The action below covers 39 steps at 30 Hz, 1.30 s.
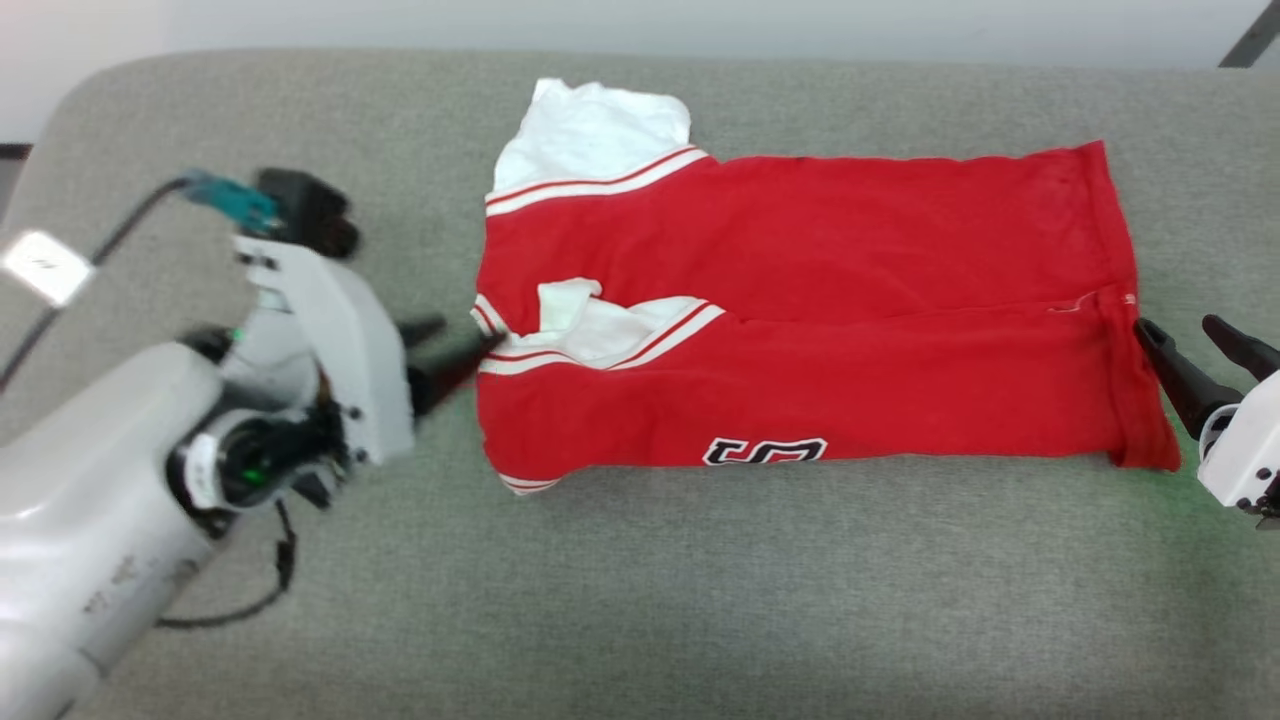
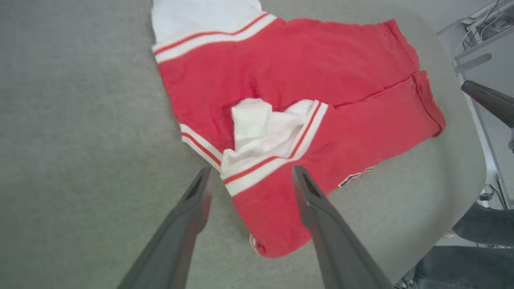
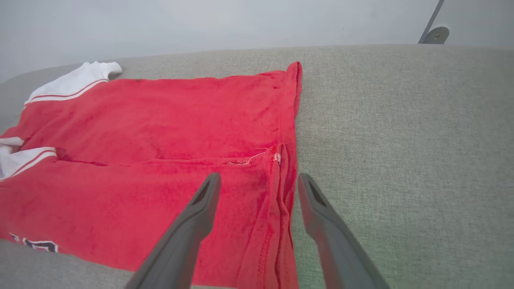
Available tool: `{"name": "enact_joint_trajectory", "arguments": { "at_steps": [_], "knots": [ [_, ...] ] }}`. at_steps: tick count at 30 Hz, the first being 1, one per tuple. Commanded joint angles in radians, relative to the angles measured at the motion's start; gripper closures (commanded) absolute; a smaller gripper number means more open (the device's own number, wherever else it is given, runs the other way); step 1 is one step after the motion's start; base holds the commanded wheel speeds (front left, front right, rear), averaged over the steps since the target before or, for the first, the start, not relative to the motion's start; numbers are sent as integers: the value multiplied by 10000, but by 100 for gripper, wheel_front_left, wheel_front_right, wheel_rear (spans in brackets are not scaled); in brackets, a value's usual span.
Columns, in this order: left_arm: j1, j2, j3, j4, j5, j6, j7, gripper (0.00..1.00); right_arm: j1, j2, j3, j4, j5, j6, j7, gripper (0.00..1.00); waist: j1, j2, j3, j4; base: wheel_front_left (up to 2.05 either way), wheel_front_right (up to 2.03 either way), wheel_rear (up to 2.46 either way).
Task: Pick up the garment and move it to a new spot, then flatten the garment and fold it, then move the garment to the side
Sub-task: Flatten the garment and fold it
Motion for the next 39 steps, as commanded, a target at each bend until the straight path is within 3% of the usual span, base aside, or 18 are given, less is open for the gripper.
{"name": "enact_joint_trajectory", "arguments": {
  "at_steps": [1,5,9,19,20,22,27,33,39],
  "knots": [
    [97,-77,-139,-352,-392,362,636,0,150,50,23,-92,42,-7,2,0,-1,0,4,-154,0,0,0],
    [285,-127,-539,-697,-749,983,1681,0,72,130,58,-252,50,-7,12,0,-1,0,244,-348,0,0,0],
    [503,-342,-557,-219,-1067,1296,1860,0,-141,166,77,-438,50,-7,68,0,-1,0,605,-627,0,0,0],
    [739,-1186,-630,1734,-1445,666,1950,0,-383,190,50,-732,-25,-7,124,0,-1,0,1257,-1199,0,0,0],
    [756,-1248,-645,1880,-1430,541,1930,45,-382,170,51,-750,-24,-7,142,0,-1,0,1289,-1222,0,0,0],
    [775,-1441,-712,2123,-1437,288,1994,100,-376,85,115,-826,-108,-7,190,0,-1,0,1326,-1242,0,0,0],
    [806,-1730,-785,2401,-1471,-53,2069,100,-373,-197,549,-1074,-191,-7,631,0,-1,0,1340,-1199,0,0,0],
    [610,-1955,-822,2608,-1224,-333,1920,100,-538,-827,1421,-1330,225,-7,2544,0,-1,0,1338,-962,0,0,0],
    [402,-2218,-851,2625,-1014,-603,1813,100,-977,-1173,1999,-847,-361,-9,4021,0,-1,0,1481,-712,0,0,0]
  ]
}}
